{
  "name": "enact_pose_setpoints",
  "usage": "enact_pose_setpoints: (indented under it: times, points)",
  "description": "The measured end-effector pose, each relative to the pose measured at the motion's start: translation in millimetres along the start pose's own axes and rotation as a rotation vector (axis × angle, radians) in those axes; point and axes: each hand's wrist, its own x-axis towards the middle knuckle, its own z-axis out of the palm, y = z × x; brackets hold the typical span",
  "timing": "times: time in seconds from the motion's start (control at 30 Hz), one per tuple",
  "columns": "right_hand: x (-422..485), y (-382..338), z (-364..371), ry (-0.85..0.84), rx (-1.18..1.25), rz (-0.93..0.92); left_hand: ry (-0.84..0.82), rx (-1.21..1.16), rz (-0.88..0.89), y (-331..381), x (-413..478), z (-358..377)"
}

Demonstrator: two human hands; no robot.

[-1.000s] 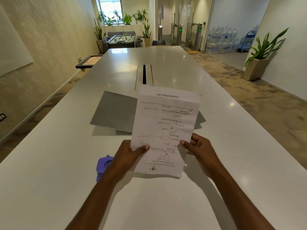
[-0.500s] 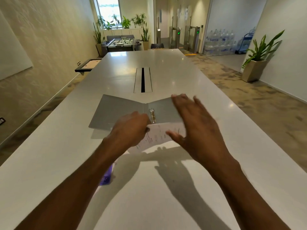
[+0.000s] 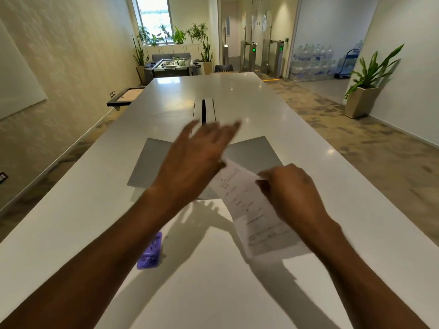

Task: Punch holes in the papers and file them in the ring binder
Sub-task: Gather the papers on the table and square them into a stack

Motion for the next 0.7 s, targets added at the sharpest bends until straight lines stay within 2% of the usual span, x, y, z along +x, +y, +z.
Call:
enact_pose_setpoints:
  times: [0.07,0.13,0.2,0.33,0.4,0.47,0.57,0.7]
  points:
    - [0,22,-1,0.026,0.207,0.106,0.233,-0.120,-0.153,-15,-5,-4]
    - [-3,40,1,0.028,0.443,0.265,0.291,-0.372,-0.402,-19,-18,3]
    - [-11,50,5,0.032,0.704,0.430,0.208,-0.677,-0.669,-13,-33,21]
    - [-26,61,24,-0.031,1.057,0.577,-0.150,-1.340,-1.082,3,-71,61]
    - [-33,62,34,-0.055,1.179,0.622,-0.293,-1.601,-1.113,11,-89,73]
    - [-39,62,44,-0.088,1.257,0.654,-0.339,-1.747,-1.123,16,-101,81]
    - [-45,60,56,-0.132,1.317,0.682,-0.318,-1.757,-1.152,17,-113,91]
    - [-49,58,74,-0.191,1.348,0.692,-0.273,-1.645,-1.179,14,-122,100]
